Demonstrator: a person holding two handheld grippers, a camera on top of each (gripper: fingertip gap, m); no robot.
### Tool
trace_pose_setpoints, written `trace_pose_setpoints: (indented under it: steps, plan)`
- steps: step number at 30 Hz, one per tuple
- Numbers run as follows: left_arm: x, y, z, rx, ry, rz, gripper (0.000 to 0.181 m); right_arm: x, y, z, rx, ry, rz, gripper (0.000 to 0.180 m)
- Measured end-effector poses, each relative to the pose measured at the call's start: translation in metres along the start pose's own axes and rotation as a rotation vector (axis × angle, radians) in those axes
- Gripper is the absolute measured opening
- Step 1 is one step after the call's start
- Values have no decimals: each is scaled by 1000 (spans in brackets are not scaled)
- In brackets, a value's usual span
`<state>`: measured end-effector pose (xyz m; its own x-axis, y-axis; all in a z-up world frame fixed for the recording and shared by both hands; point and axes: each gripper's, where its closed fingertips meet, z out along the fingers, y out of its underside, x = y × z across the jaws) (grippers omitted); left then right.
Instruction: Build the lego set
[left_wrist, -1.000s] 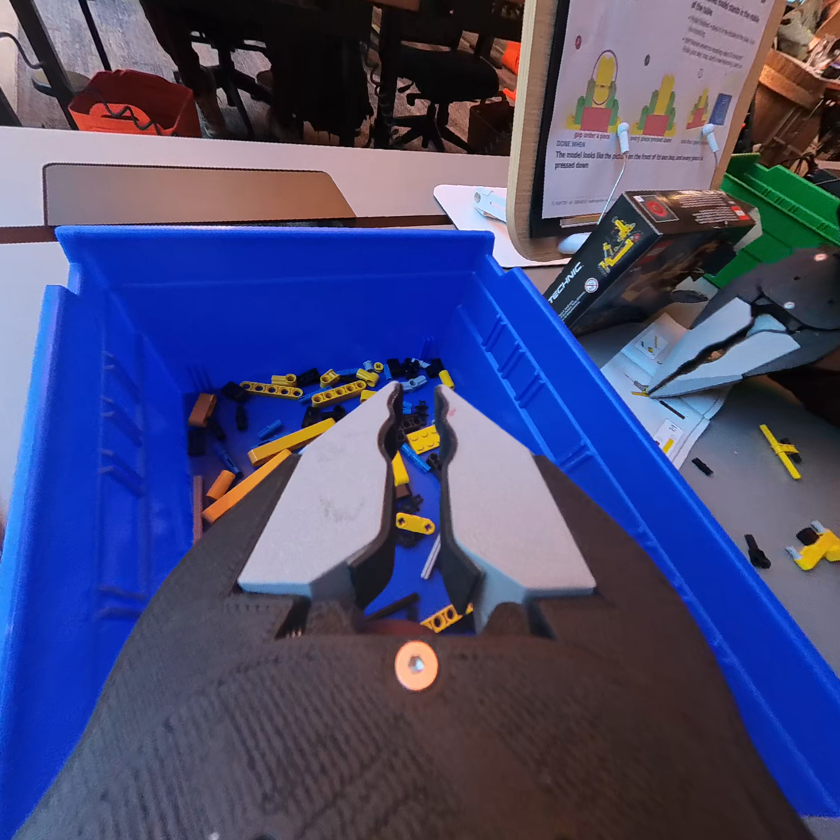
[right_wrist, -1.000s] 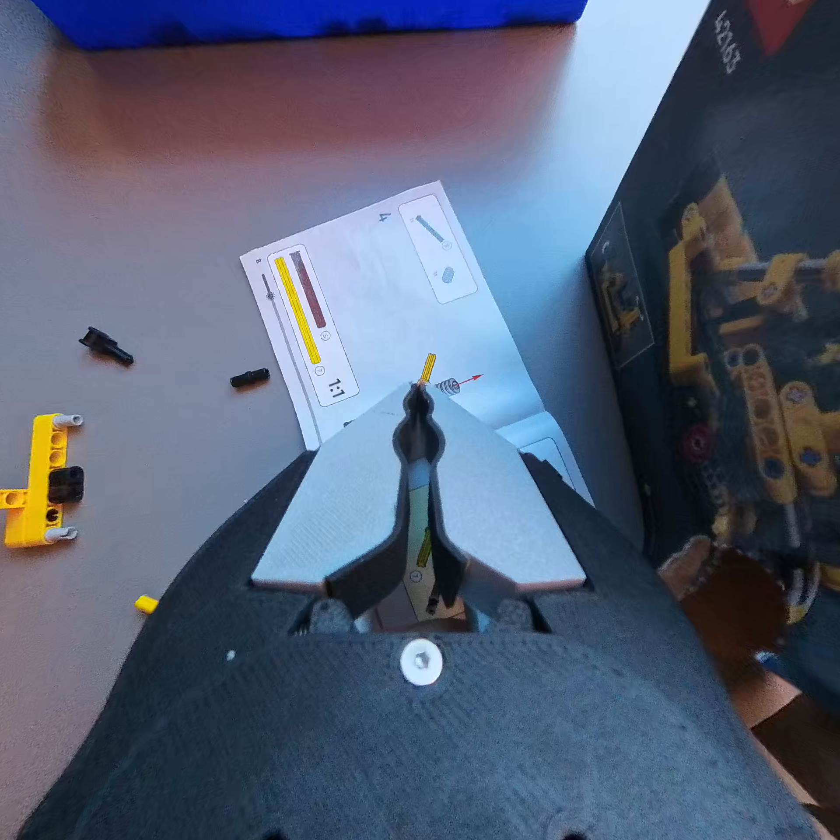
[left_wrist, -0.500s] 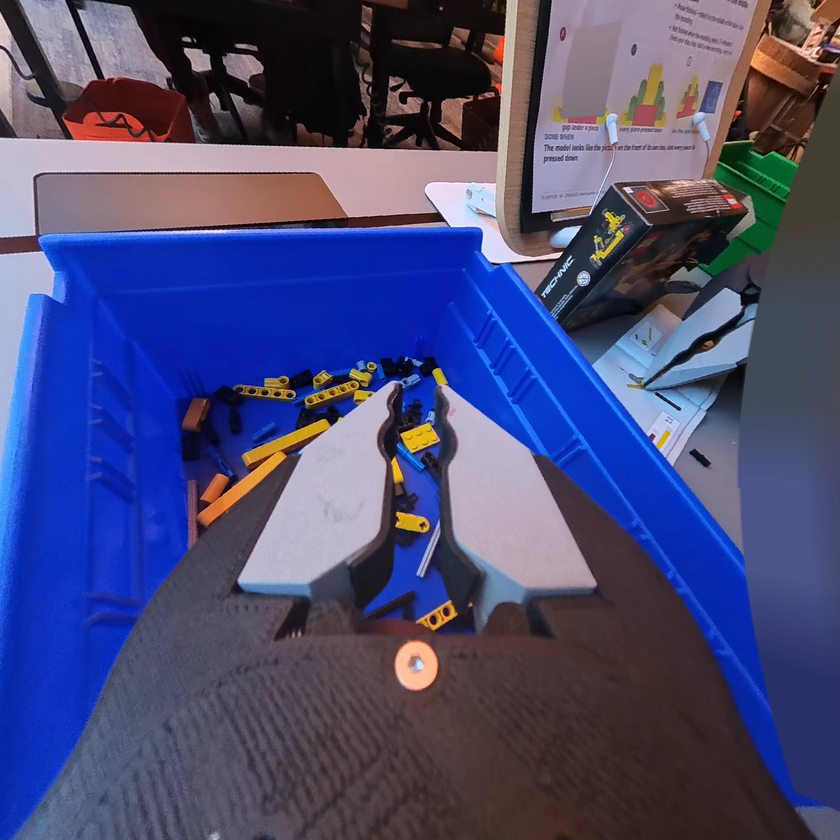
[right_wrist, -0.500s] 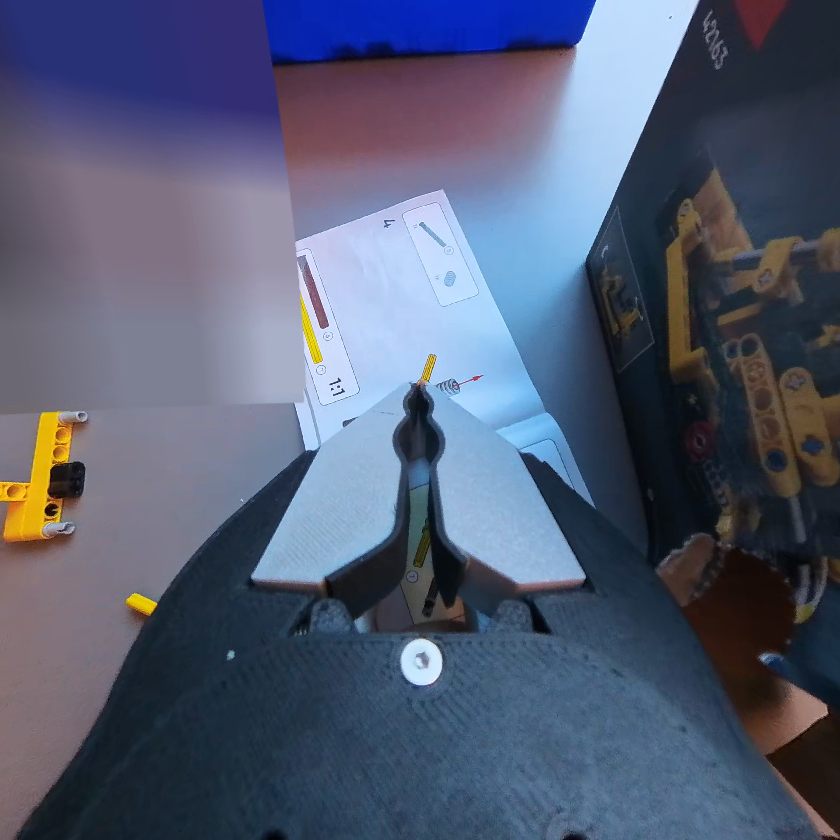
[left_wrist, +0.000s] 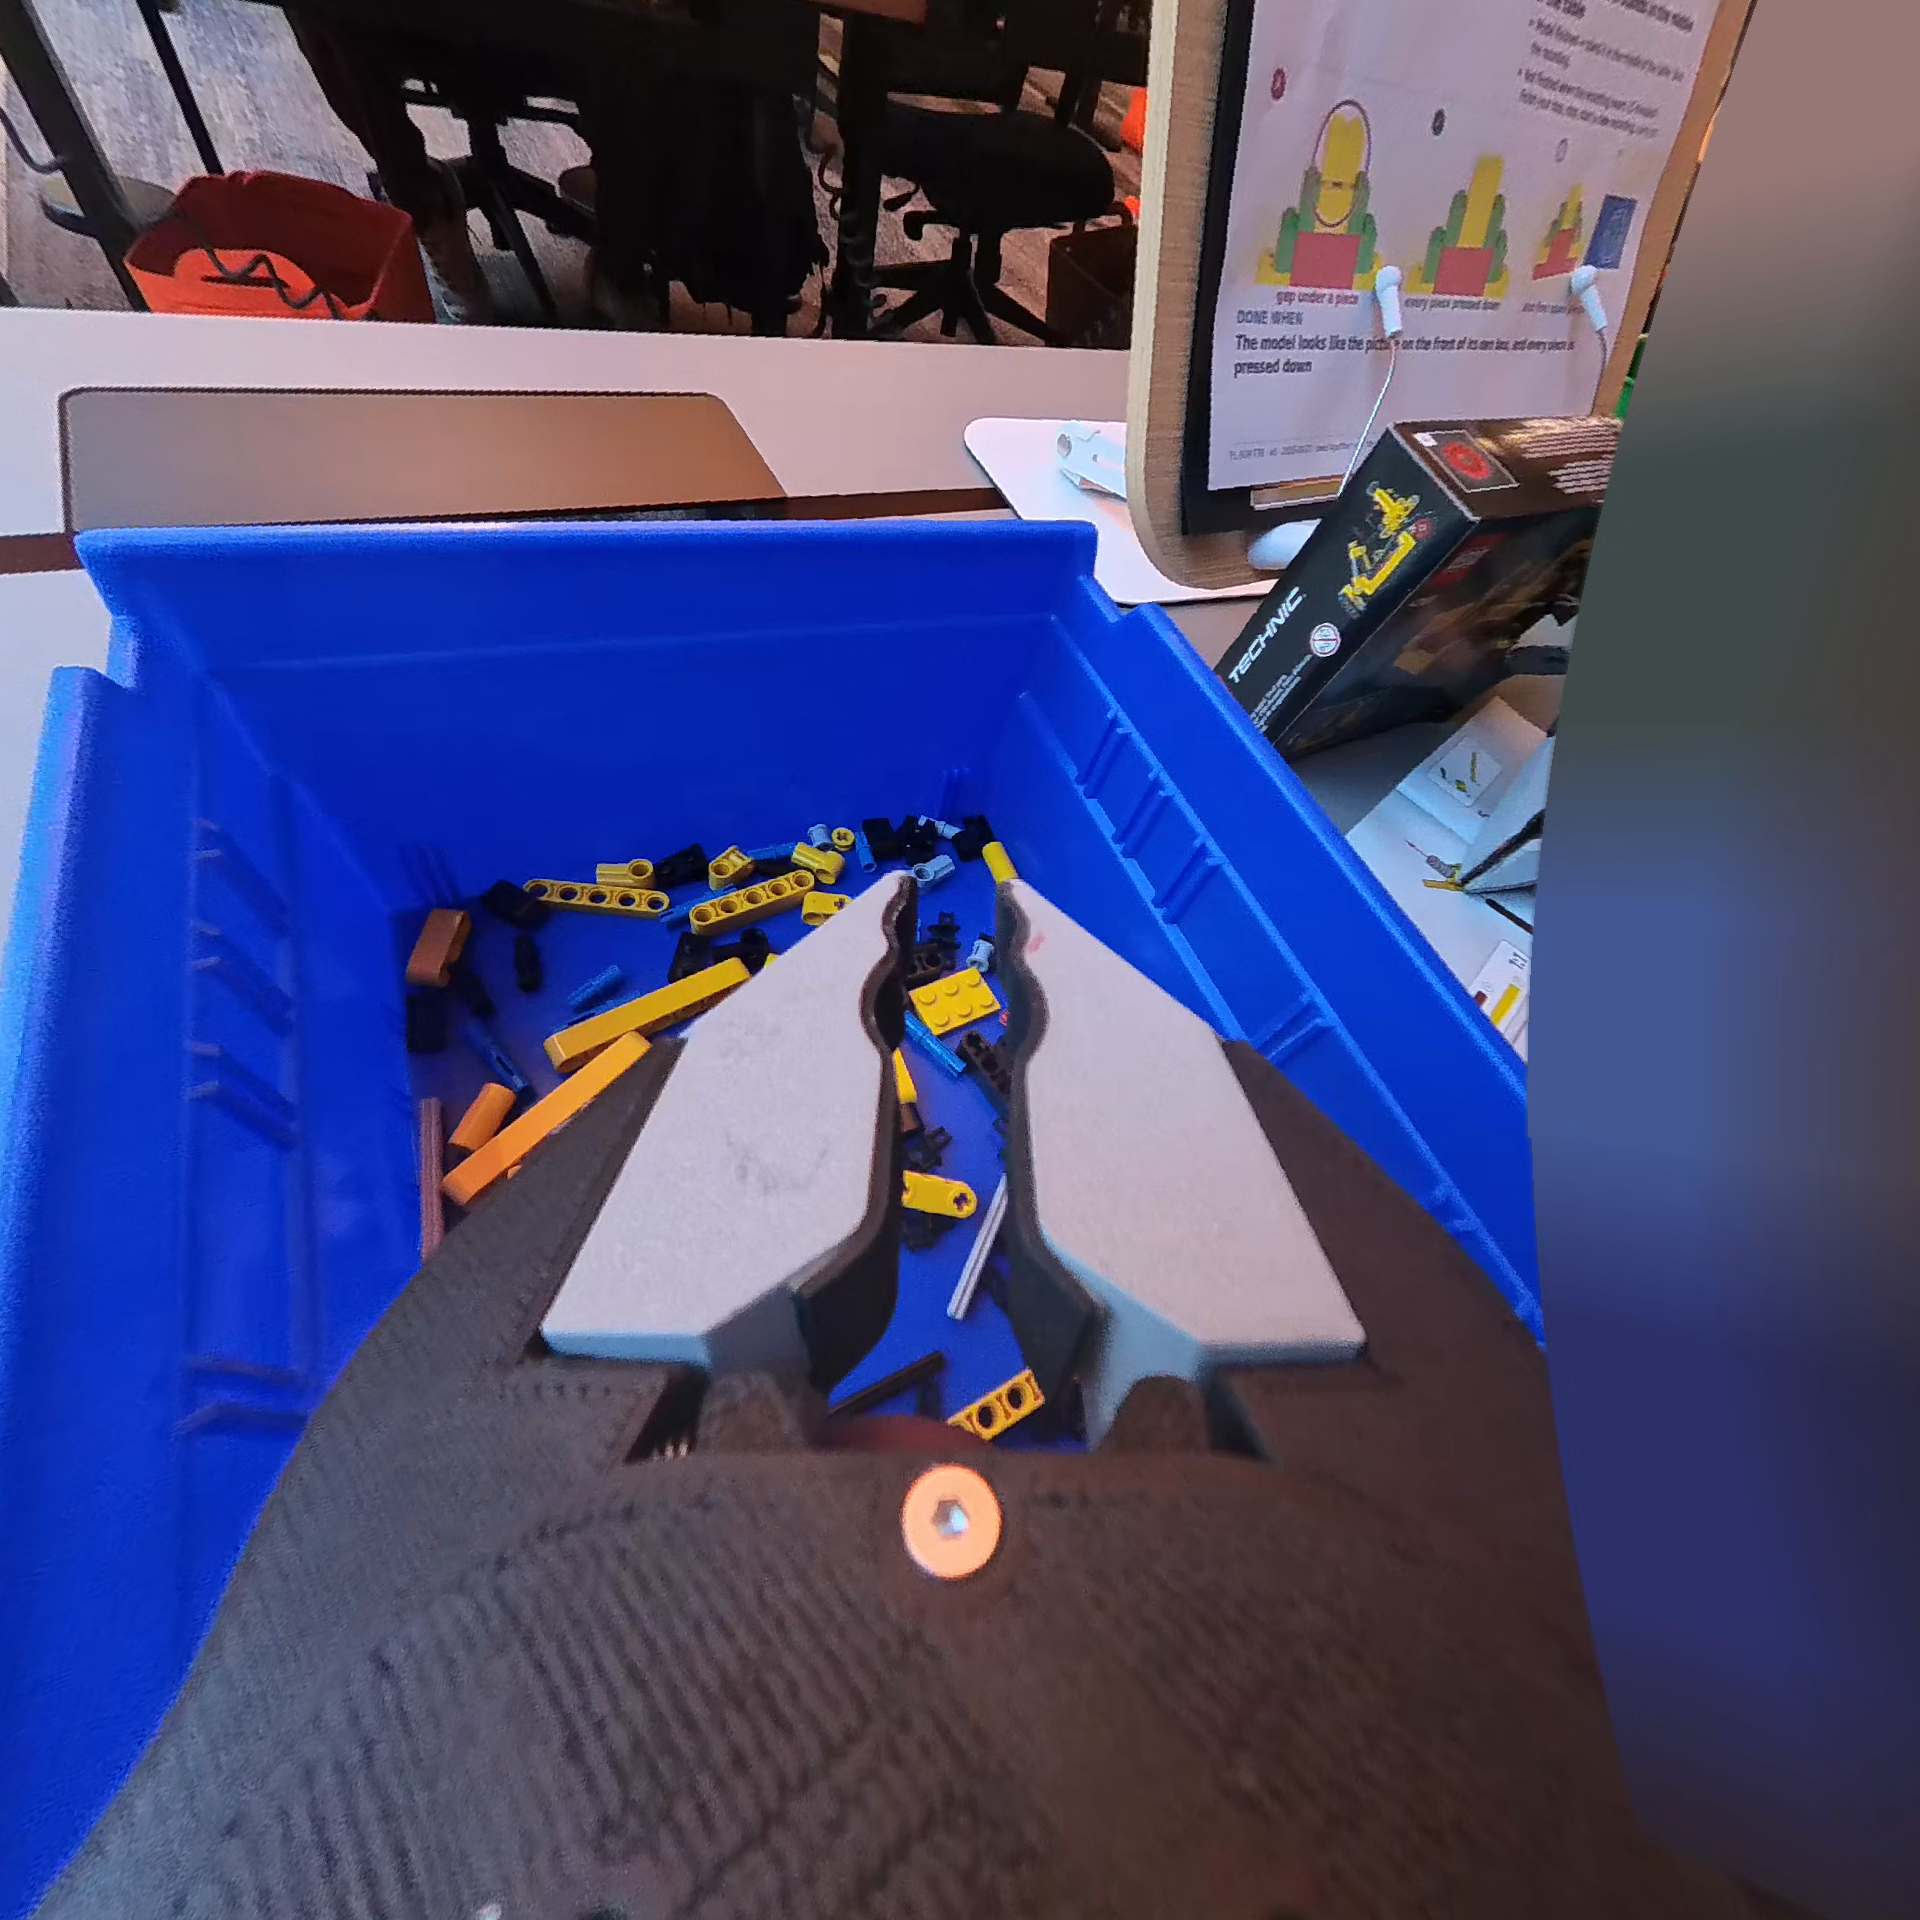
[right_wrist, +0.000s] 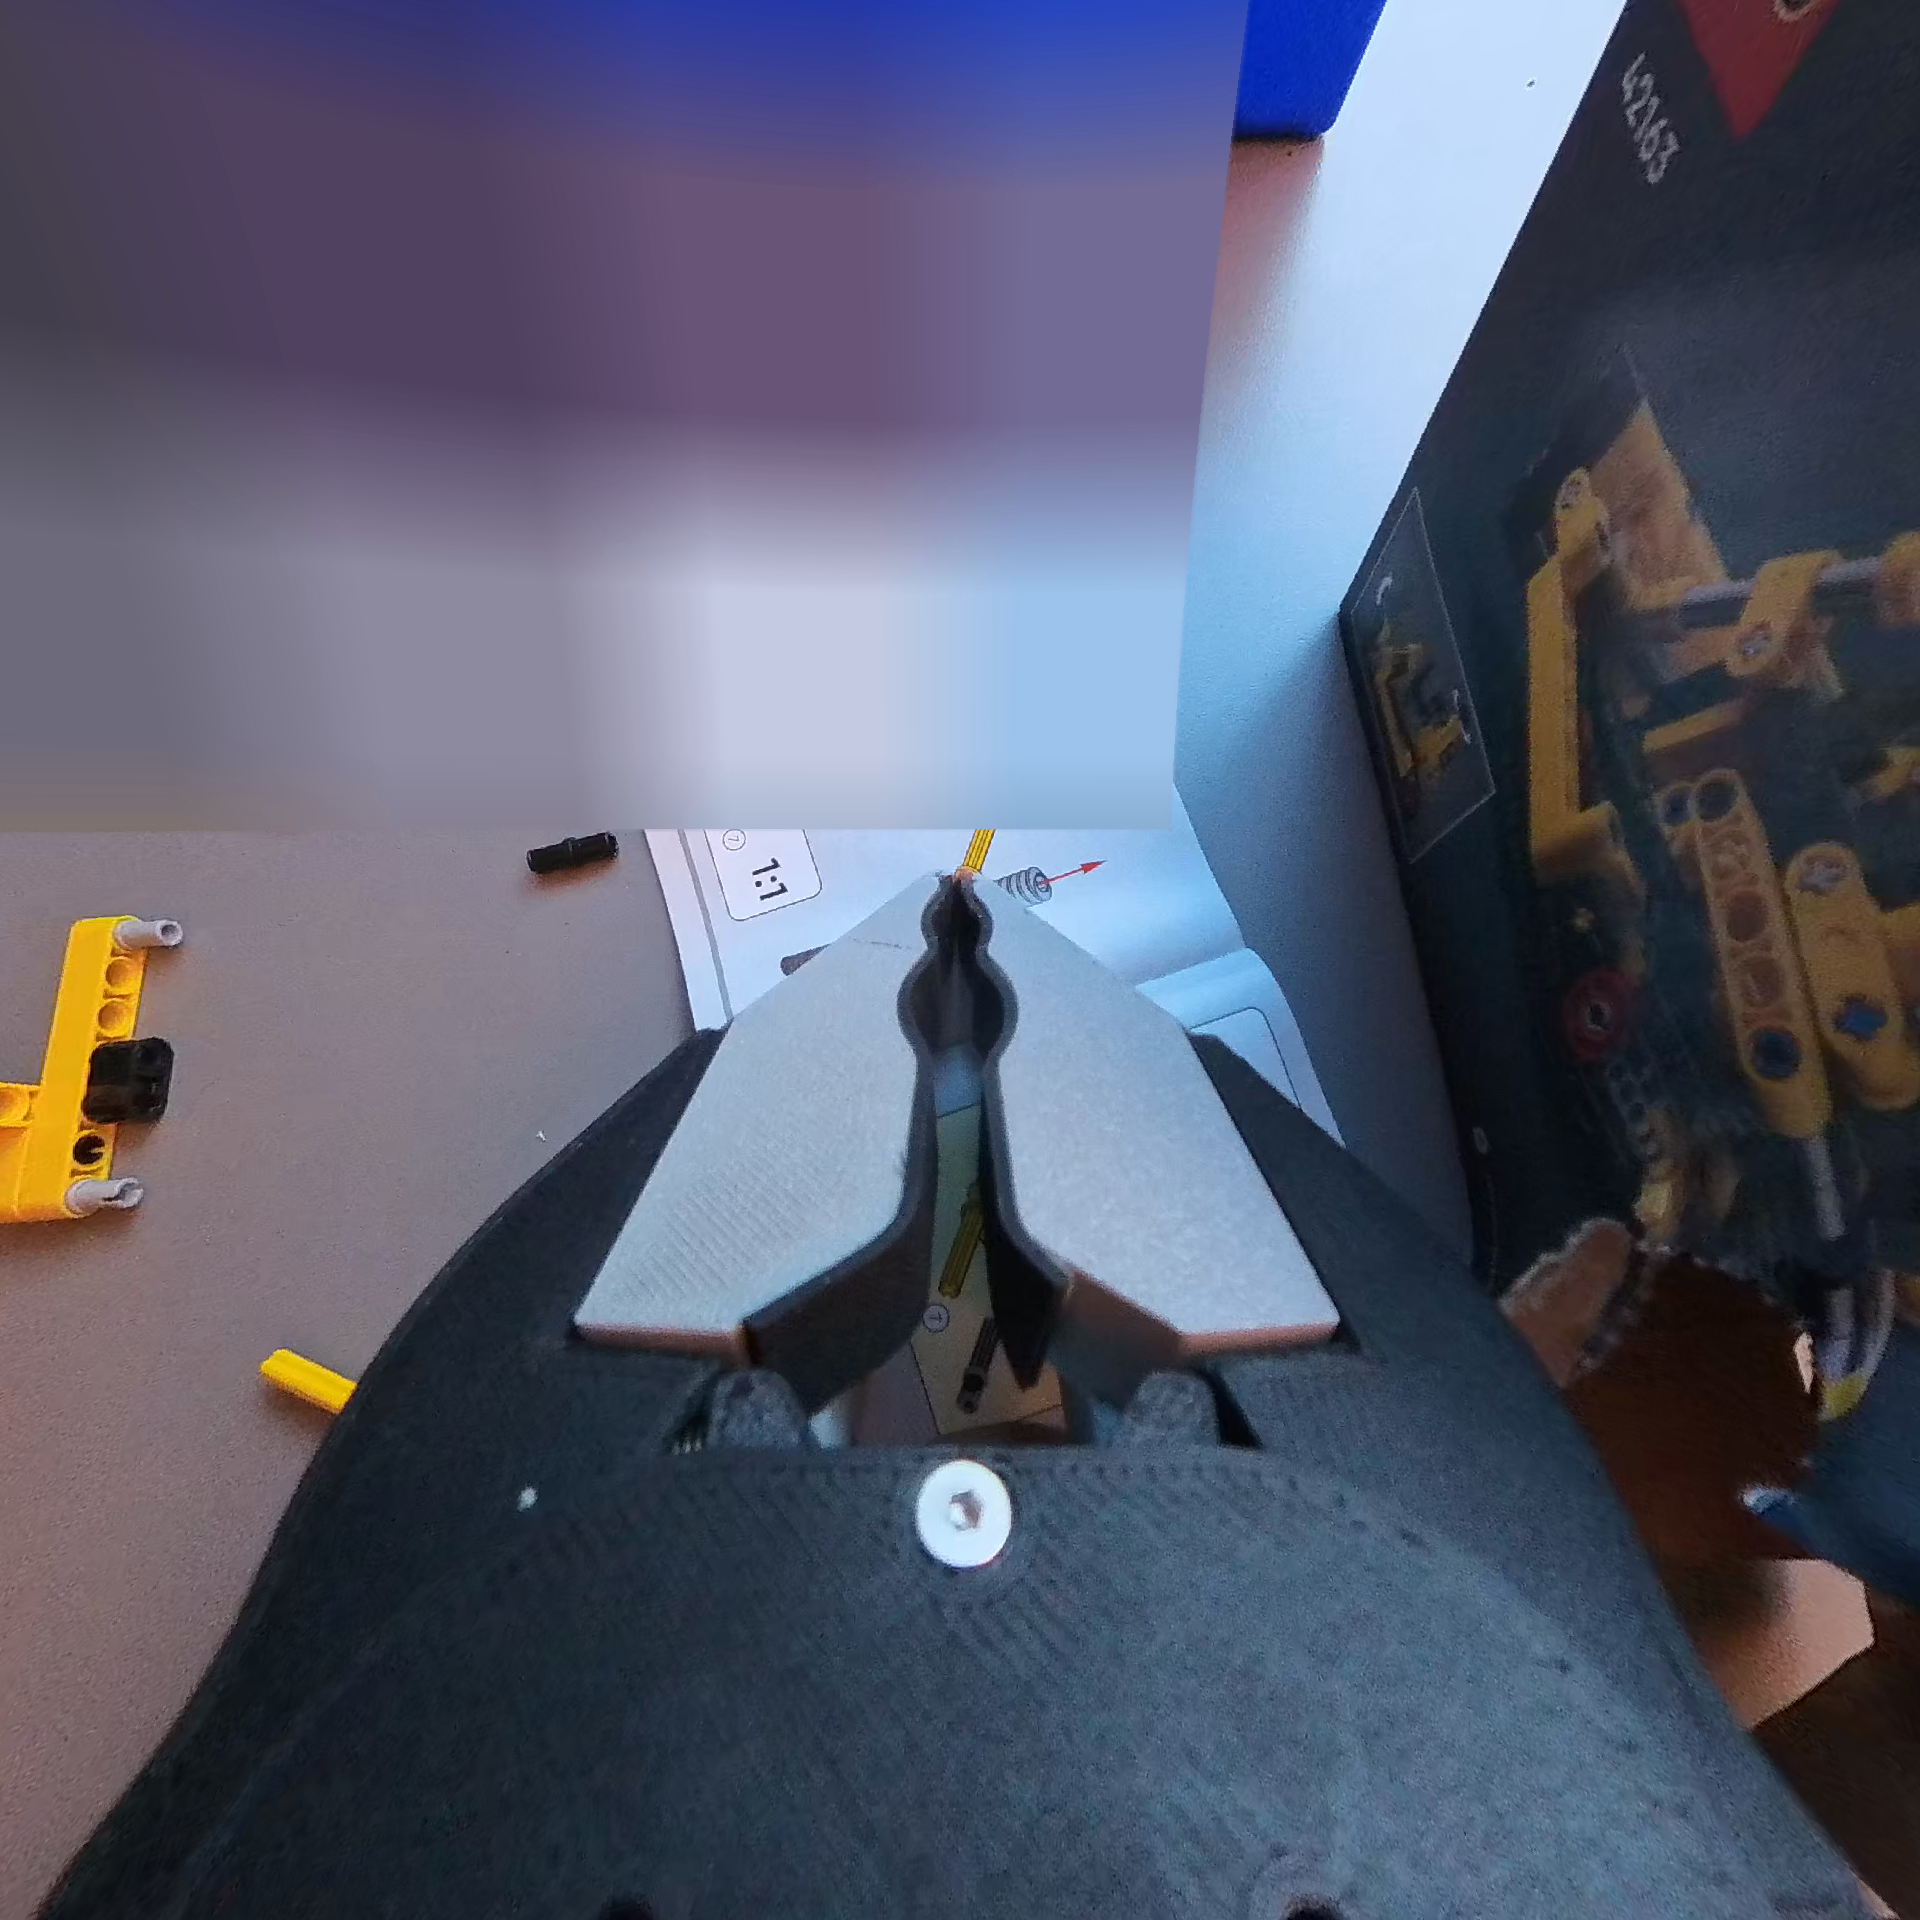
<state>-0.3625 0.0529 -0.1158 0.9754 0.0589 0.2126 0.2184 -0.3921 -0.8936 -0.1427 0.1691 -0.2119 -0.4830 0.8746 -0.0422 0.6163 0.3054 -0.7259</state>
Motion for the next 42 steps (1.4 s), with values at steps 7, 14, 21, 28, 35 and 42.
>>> trace_pose_setpoints:
  steps: [7,14,21,28,35,42]
  plan:
    - [2,2,1,-11,-3,17,14,0,0,0,4,1,-1,0]
    - [2,1,0,-8,2,15,14,0,0,0,6,1,0,0]
    - [7,-2,-4,5,11,24,13,0,0,0,6,7,-3,0]
    - [12,-3,-4,4,25,29,14,0,0,0,8,7,0,0]
    - [12,-1,-4,-5,30,25,15,0,0,0,10,-6,13,0]
    - [-18,-14,-15,67,-152,4,11,0,0,0,6,17,-18,0]
